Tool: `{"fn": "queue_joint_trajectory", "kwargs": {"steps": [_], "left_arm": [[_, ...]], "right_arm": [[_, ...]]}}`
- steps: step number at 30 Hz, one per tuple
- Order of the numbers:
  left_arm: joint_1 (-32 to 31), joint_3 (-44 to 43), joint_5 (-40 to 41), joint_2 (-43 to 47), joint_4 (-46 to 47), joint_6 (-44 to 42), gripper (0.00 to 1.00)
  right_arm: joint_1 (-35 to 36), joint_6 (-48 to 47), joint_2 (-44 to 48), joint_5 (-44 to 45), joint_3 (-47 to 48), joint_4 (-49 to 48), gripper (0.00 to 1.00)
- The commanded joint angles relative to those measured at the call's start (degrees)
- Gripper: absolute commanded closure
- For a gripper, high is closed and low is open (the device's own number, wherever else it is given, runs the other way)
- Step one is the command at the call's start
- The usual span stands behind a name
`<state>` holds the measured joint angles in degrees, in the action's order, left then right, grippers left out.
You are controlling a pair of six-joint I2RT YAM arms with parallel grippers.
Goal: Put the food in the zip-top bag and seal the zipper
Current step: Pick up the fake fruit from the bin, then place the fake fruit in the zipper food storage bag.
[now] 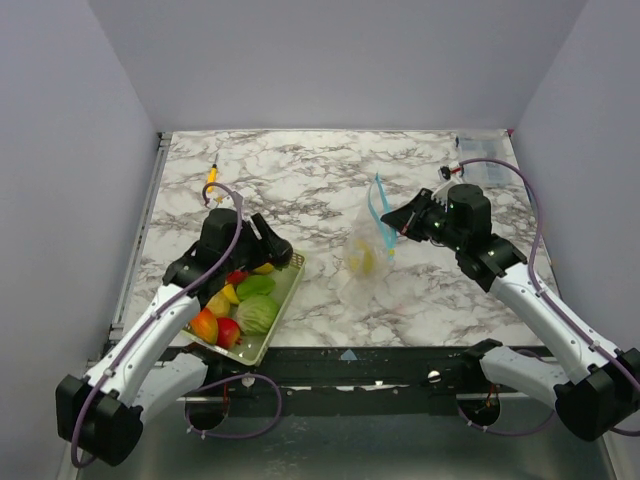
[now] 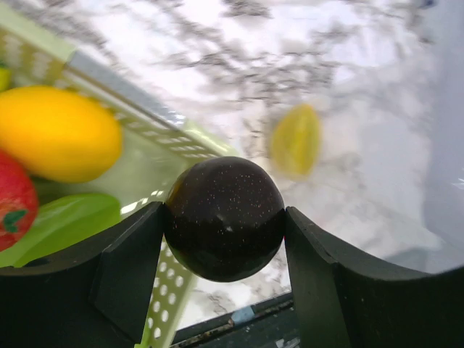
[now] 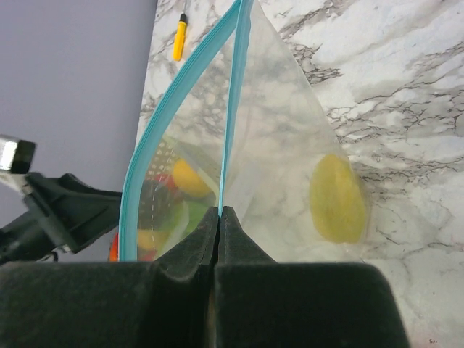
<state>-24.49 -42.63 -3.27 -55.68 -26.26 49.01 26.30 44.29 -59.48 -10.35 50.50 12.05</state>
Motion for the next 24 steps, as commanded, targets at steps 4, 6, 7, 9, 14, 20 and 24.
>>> {"fn": "queue_joint_trajectory", "kwargs": {"steps": [4, 6, 7, 9, 14, 20, 24], "left_arm": [[-0.3, -2.3, -24.4, 8.3, 19.9, -4.8, 0.53], [-0.6, -4.7, -30.2, 6.3, 24.6, -2.6, 0.54], [-1.0, -6.5, -32.6, 4.8, 25.9, -1.6, 0.55], [-2.8, -10.5, -35.0, 1.9, 28.4, -1.2, 0.55], [-6.7, -19.8, -34.8, -3.5, 29.2, -2.0, 0.55], [-10.7, -28.2, -34.8, -11.2, 29.5, -3.1, 0.55], [-11.7, -32.4, -35.3, -17.0, 28.9, -3.8, 0.57]], "right_arm": [[0.4, -1.0, -0.4, 0.0, 0.9, -0.1, 0.99], [0.5, -1.0, -0.8, -0.5, 1.9, 0.3, 0.99], [0.5, -1.0, -1.0, -1.0, 2.1, 0.1, 0.99], [0.5, -0.9, -1.2, -1.9, 2.4, -0.5, 0.99], [1.3, 1.0, -2.2, -3.4, 2.1, -2.4, 0.99], [2.7, 1.3, -3.8, -3.0, 2.3, -2.8, 1.00], [3.0, 0.9, -3.5, -2.3, 2.6, -2.2, 0.99]]}}
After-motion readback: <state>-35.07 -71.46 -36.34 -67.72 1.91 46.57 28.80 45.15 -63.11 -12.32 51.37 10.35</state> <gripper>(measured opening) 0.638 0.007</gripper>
